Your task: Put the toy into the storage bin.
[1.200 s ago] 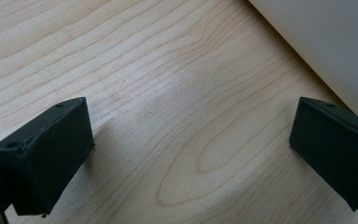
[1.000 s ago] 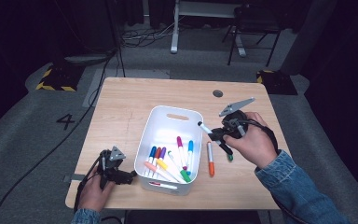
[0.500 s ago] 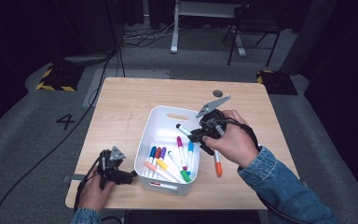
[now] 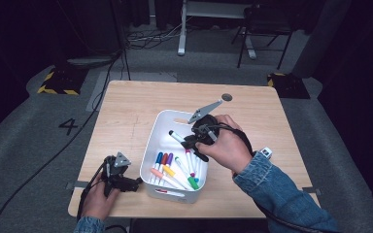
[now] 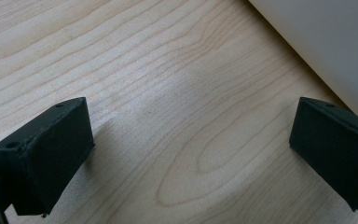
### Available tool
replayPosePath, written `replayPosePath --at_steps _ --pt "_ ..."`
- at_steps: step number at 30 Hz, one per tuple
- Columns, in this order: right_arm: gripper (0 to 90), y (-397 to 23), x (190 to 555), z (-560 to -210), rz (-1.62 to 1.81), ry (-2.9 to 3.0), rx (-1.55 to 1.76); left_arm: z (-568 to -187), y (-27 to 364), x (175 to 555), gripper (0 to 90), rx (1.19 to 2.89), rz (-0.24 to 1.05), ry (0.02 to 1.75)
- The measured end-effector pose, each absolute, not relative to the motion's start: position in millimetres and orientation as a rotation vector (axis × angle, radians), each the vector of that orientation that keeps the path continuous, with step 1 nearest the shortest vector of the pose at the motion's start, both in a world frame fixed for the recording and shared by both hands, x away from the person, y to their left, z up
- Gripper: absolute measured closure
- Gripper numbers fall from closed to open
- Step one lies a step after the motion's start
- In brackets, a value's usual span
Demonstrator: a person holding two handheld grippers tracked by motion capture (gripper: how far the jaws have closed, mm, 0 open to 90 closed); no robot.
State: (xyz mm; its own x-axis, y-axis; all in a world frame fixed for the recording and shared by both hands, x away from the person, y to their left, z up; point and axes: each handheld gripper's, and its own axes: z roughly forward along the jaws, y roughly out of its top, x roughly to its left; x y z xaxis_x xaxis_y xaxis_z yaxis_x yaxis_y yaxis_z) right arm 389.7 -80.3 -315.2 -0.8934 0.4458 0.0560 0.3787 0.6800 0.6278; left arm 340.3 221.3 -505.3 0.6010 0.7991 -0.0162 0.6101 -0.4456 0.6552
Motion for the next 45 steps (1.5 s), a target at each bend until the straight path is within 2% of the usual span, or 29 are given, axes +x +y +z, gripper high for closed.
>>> replayPosePath --at_steps 37,38,40,41,45 --pt "76.7 -53.9 386.6 -373.0 0.717 2.922 0.562 -505.3 221.3 340.2 0.0 2.204 0.395 1.108" --pt "75.1 -53.8 387.0 -375.0 0.711 2.937 0.568 -505.3 221.3 340.2 0.0 2.204 0.394 1.108" --pt "55.5 -53.5 388.1 -377.5 0.743 2.924 0.535 -505.3 221.3 340.2 0.0 2.204 0.394 1.108" --pt "51.6 -54.0 388.2 -376.6 0.773 2.897 0.523 -505.3 221.3 340.3 0.0 2.204 0.393 1.108" --pt "49.4 -60.1 386.8 -364.1 0.849 2.853 0.569 -505.2 221.3 340.2 0.0 2.204 0.393 1.108"
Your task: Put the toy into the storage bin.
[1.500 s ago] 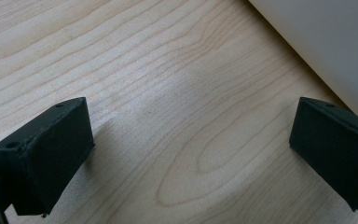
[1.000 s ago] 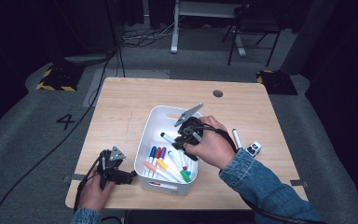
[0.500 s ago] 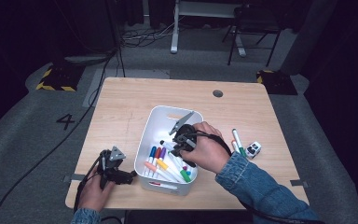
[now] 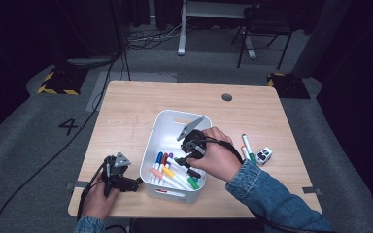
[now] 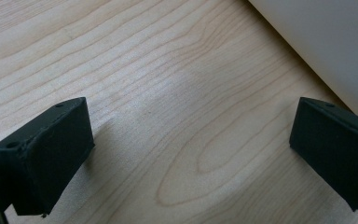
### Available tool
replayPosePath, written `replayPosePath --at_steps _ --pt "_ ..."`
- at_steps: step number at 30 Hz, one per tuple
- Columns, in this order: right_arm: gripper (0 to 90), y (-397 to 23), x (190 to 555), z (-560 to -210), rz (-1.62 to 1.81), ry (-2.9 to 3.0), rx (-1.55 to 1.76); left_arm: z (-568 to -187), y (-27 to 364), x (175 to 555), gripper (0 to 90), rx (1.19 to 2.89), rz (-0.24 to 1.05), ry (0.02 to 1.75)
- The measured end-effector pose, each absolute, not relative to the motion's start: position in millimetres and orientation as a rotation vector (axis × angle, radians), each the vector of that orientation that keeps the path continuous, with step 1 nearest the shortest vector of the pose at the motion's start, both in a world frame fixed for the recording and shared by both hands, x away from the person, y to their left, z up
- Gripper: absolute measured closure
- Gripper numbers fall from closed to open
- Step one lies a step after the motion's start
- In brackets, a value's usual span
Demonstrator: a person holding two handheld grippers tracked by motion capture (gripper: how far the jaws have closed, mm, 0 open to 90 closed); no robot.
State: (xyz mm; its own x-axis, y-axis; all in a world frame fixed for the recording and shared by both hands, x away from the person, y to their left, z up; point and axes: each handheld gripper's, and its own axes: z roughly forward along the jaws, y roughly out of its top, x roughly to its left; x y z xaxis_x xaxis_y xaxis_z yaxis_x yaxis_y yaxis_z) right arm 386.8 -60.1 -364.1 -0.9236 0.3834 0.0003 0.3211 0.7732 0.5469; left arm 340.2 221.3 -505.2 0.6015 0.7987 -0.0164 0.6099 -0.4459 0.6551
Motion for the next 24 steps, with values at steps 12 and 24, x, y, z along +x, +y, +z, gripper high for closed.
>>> replayPosePath --at_steps 12,24 --pt "52.2 -102.6 385.3 -328.1 0.969 2.728 0.676 -505.2 221.3 340.2 0.0 2.204 0.392 1.108" --pt "54.8 -164.0 395.8 -318.5 0.997 2.624 0.864 -505.2 221.3 340.2 0.0 2.204 0.393 1.108"
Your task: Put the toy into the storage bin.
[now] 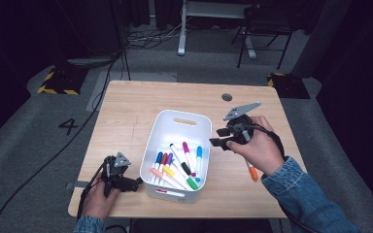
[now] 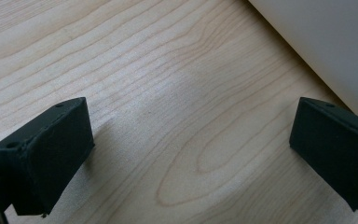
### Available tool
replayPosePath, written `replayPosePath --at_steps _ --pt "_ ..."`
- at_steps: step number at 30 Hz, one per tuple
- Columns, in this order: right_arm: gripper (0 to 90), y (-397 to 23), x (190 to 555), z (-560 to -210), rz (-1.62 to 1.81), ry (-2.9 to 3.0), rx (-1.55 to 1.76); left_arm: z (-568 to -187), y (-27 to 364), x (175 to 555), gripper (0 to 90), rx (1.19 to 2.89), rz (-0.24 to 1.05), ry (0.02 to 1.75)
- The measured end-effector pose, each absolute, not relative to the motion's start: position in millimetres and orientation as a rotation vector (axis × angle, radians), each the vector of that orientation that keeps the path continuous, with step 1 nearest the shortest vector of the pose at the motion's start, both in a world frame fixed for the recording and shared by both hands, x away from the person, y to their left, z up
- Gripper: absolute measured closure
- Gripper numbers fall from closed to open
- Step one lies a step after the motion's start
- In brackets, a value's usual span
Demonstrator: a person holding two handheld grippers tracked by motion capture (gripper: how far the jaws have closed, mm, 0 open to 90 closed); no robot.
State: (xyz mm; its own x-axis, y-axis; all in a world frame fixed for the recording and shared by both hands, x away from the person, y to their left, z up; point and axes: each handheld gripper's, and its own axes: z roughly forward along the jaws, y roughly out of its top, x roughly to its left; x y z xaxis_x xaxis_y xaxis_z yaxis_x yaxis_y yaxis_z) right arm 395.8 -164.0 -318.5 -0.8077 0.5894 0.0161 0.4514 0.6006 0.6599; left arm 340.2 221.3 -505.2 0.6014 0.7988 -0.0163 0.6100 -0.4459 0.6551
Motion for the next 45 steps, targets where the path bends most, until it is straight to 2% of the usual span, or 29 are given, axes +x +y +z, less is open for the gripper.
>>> replayPosePath --at_steps 8,20,36,45 --pt "55.6 -199.2 404.7 -327.9 0.944 2.587 0.967 -505.1 221.3 340.2 0.0 2.204 0.392 1.108" --pt "56.3 -239.1 418.7 -371.3 0.82 2.553 1.13 -505.1 221.3 340.2 0.0 2.204 0.393 1.108" --pt "56.4 -265.2 424.5 -434.2 0.695 2.571 1.267 -505.1 221.3 340.2 0.0 2.205 0.393 1.108" --pt "56.5 -271.3 423.7 -451.7 0.672 2.565 1.306 -505.2 221.3 340.2 0.0 2.204 0.393 1.108"
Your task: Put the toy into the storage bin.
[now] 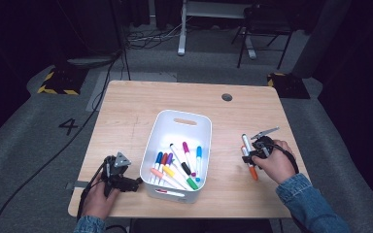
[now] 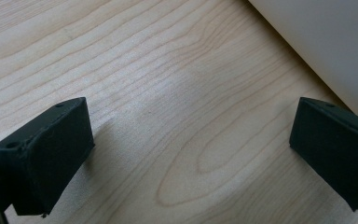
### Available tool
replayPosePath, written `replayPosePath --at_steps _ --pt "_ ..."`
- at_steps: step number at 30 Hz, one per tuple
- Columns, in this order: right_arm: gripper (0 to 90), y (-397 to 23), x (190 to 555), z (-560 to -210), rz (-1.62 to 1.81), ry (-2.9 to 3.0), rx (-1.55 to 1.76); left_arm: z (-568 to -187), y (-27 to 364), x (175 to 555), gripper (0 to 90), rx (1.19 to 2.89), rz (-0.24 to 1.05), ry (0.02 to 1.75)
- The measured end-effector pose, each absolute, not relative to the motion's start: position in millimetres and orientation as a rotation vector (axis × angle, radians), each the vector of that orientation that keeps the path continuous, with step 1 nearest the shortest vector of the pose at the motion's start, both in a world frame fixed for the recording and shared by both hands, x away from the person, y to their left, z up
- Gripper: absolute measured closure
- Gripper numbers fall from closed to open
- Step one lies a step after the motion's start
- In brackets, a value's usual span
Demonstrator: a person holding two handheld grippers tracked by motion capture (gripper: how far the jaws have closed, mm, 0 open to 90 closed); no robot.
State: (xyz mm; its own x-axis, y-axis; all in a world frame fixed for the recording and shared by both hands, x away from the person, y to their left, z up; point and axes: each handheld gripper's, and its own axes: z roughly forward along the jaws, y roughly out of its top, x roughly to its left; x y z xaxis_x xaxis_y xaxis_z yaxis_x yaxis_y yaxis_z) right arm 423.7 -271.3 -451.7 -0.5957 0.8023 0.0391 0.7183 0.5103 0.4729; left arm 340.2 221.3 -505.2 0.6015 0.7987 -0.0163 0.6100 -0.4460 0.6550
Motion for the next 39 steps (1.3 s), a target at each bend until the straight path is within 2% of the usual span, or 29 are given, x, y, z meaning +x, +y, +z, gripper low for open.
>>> replayPosePath --at_steps 8,16,26,39 --pt "60.5 -266.6 422.1 -461.2 0.661 2.588 1.298 -505.1 221.3 340.2 0.0 2.205 0.393 1.108" --pt "76.4 -253.5 420.4 -468.8 0.607 2.594 1.298 -505.1 221.3 340.2 0.0 2.205 0.392 1.108" --pt "77.0 -251.1 418.5 -465.2 0.631 2.585 1.317 -505.1 221.3 340.2 0.0 2.204 0.392 1.108" --pt "76.9 -248.3 411.1 -419.8 0.815 2.58 1.243 -505.1 221.3 340.2 0.0 2.204 0.392 1.108"
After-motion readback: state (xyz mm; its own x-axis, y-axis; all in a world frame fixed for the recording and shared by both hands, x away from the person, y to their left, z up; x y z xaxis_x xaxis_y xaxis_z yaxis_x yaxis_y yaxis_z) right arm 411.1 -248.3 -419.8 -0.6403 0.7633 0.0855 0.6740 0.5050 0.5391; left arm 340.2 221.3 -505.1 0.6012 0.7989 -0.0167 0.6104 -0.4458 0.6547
